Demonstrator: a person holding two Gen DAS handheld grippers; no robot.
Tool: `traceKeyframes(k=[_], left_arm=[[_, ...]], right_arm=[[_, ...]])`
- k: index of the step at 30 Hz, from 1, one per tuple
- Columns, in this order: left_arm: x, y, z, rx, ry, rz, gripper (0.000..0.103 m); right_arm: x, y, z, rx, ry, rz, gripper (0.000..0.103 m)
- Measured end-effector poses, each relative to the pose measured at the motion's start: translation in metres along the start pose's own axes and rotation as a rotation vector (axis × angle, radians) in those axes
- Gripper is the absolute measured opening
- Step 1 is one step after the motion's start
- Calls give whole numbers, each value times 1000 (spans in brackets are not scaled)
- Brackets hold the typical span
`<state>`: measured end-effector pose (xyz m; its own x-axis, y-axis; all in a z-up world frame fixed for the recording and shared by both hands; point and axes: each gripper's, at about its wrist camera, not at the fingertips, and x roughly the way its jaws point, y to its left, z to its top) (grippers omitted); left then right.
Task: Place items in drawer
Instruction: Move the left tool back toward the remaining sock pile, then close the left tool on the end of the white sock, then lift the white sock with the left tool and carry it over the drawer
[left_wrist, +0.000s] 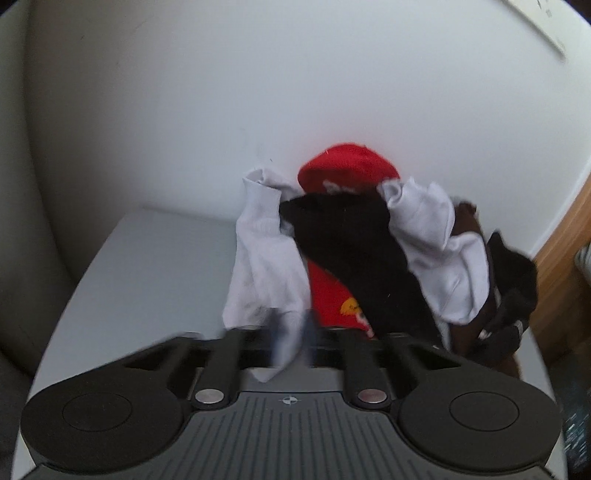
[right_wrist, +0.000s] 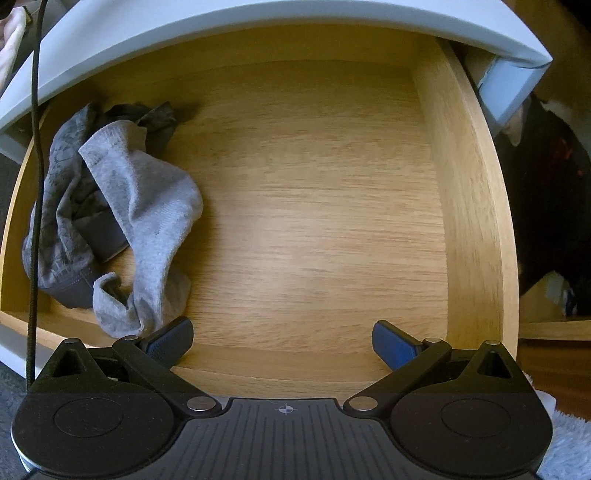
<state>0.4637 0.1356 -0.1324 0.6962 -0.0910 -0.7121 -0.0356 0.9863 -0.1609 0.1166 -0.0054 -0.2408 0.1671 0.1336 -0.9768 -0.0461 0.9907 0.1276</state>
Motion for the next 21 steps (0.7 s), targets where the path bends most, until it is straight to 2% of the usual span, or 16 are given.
traceKeyframes(k=[3, 8, 11, 15, 21], left_arm=[[-3, -1, -5, 18, 0, 1, 7], [-25, 1, -23, 38, 38, -50, 7], [-50, 3, -46, 73, 60, -70, 7], [-93, 14, -81, 27, 65, -122, 7], [-146, 8, -138, 5, 101, -167, 7]], right_arm=[[3, 0, 1, 2, 2, 5, 103], [5, 0, 3, 1, 10, 7, 103], [6, 1, 3, -15, 2, 7, 103], [9, -5, 4, 9, 14, 21, 103], [8, -3, 2, 3, -1, 6, 103]])
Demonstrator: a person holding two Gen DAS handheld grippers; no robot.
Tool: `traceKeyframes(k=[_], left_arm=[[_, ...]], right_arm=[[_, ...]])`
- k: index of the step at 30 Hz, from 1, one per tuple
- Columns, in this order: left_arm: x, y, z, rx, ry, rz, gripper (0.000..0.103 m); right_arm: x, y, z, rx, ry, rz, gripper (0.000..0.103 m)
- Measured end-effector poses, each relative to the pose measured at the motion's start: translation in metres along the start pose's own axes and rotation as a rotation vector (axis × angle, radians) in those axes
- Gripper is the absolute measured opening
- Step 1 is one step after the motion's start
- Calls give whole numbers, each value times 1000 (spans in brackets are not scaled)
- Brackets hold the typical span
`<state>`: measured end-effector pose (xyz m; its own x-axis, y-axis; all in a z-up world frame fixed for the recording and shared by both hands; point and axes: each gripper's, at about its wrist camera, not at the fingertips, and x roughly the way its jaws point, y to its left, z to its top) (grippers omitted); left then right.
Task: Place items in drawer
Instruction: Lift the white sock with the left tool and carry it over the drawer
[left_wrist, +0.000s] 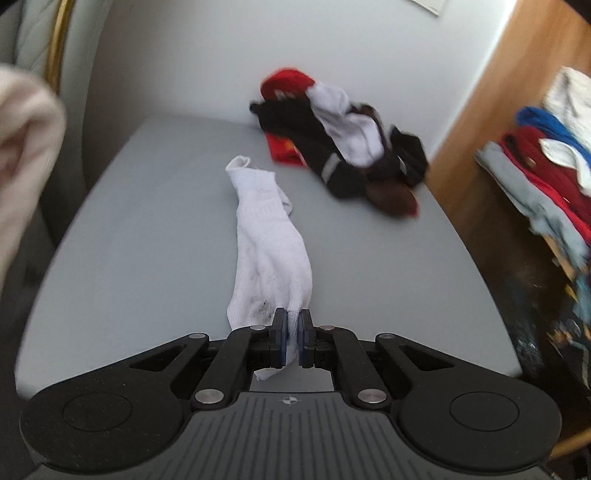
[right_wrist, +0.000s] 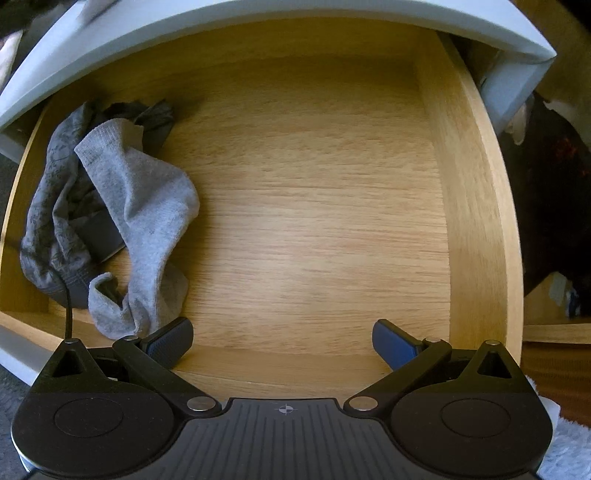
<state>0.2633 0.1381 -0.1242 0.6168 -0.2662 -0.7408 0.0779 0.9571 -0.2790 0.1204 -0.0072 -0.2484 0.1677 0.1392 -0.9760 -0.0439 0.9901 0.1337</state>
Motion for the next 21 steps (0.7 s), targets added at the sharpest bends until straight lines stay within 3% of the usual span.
traceKeyframes(k=[9, 21], left_arm=[[-39, -20, -68, 4, 35, -94, 7], [-42, -13, -101, 12, 104, -121, 7]], right_arm=[[-2, -5, -7, -4, -42, 9, 103], [-7, -11, -8, -4, -50, 17, 102]])
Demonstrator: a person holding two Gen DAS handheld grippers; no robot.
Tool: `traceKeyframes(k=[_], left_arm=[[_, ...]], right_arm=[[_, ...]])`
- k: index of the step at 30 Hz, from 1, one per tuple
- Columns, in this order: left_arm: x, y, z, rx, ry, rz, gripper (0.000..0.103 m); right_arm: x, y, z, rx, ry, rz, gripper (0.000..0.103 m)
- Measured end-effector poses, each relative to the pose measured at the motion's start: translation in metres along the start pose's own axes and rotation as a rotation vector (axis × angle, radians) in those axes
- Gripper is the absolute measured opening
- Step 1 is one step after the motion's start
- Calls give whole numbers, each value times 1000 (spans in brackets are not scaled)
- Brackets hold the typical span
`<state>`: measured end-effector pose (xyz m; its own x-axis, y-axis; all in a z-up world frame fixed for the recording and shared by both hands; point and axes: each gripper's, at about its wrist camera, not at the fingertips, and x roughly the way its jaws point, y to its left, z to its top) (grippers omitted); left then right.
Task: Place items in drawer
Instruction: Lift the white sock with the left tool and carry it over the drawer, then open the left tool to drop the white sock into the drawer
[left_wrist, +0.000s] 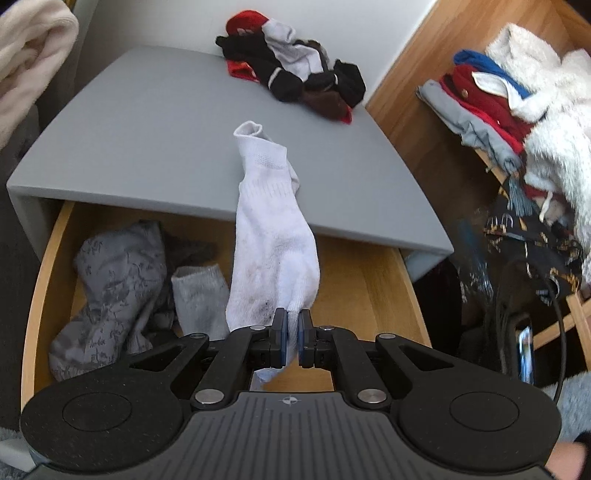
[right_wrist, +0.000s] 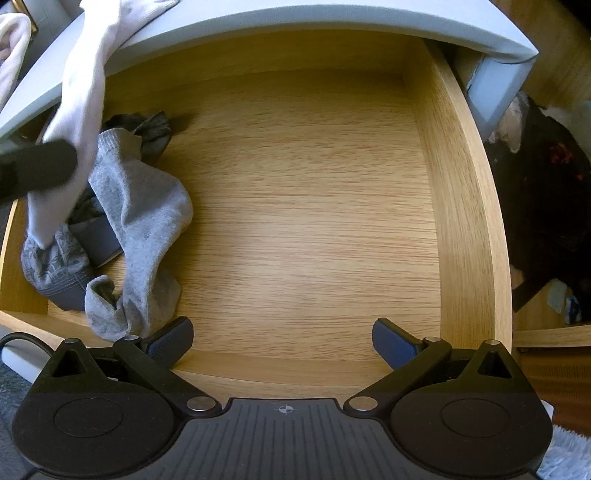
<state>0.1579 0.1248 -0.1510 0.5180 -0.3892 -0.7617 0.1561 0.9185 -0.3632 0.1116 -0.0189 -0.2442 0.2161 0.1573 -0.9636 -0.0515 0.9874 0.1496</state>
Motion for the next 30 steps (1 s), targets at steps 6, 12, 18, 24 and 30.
traceKeyframes(k=[6, 12, 18, 24, 30], left_arm=[[5, 2, -9, 0, 24, -5, 7], [12, -1, -16, 2, 53, -18, 7], [20, -1, -27, 4, 98, -35, 7], [23, -1, -33, 13, 119, -40, 7], [28, -1, -36, 19, 148, -26, 7]], right_arm=[[1, 0, 1, 1, 6, -1, 102], [1, 0, 2, 2, 12, -1, 102], [3, 1, 1, 1, 8, -1, 102], [5, 2, 2, 1, 19, -8, 102], [5, 4, 4, 2, 23, -13, 102]])
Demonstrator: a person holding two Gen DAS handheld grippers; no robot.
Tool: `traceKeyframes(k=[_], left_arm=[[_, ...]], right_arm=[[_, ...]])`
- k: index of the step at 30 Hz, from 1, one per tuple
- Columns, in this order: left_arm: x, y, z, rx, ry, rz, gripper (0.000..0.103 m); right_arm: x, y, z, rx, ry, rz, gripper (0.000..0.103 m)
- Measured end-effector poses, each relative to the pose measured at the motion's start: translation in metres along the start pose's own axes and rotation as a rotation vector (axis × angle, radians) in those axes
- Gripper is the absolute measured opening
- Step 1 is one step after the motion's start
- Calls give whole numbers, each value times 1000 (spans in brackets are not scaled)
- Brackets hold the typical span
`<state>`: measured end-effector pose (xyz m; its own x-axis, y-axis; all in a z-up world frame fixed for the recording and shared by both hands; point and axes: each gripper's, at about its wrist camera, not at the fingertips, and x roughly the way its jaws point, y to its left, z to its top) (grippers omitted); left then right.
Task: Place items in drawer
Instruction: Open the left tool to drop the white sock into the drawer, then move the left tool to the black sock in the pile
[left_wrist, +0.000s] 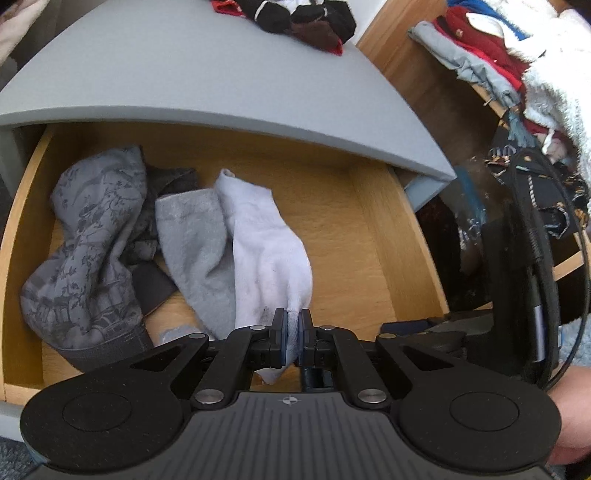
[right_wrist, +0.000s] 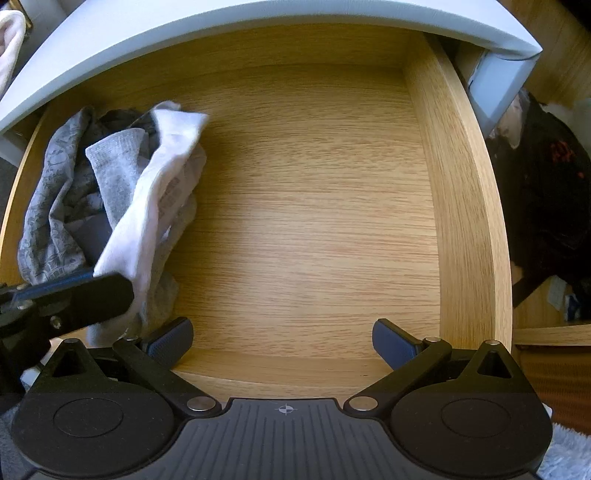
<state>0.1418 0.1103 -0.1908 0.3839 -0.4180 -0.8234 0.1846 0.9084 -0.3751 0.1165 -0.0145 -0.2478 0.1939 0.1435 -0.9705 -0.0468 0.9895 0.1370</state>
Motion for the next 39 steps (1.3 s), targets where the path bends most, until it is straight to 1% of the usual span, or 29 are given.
traceKeyframes(k=[4, 7, 9, 11, 15, 19, 23, 27, 29, 33, 37, 39], left_arm=[[3, 5, 0, -31, 10, 14, 8], [-2, 6, 2, -41, -19, 9, 14], [-8, 8, 4, -47, -63, 26, 27], [-16, 10, 8, -51, -115, 62, 36], [-29, 21, 14, -83, -206, 132, 37], [-37, 30, 16, -129, -261, 181, 37], [-38, 34, 18, -146, -274, 214, 38], [-40, 38, 15, -117, -278, 238, 38], [-42, 38, 13, -101, -282, 244, 40], [-45, 37, 9, -97, -299, 247, 48], [-47, 43, 8, -124, -298, 243, 49], [-47, 45, 8, -139, -301, 238, 49]], right_arm=[[0, 0, 1, -1, 1, 0, 102], [0, 0, 1, -1, 1, 0, 102], [0, 0, 0, -1, 1, 1, 102], [0, 0, 0, -1, 2, 3, 102], [-2, 0, 0, -17, -2, -20, 102], [-4, 1, -1, -26, -4, -32, 103], [-8, 0, -1, -22, -4, -48, 103], [-18, -2, -2, -12, -11, -54, 103], [-24, -4, -4, 1, -16, -58, 103], [-35, -6, -8, 2, -34, -78, 103], [-43, -6, -10, 4, -55, -92, 103], [-47, -3, -14, -21, -64, -100, 103]])
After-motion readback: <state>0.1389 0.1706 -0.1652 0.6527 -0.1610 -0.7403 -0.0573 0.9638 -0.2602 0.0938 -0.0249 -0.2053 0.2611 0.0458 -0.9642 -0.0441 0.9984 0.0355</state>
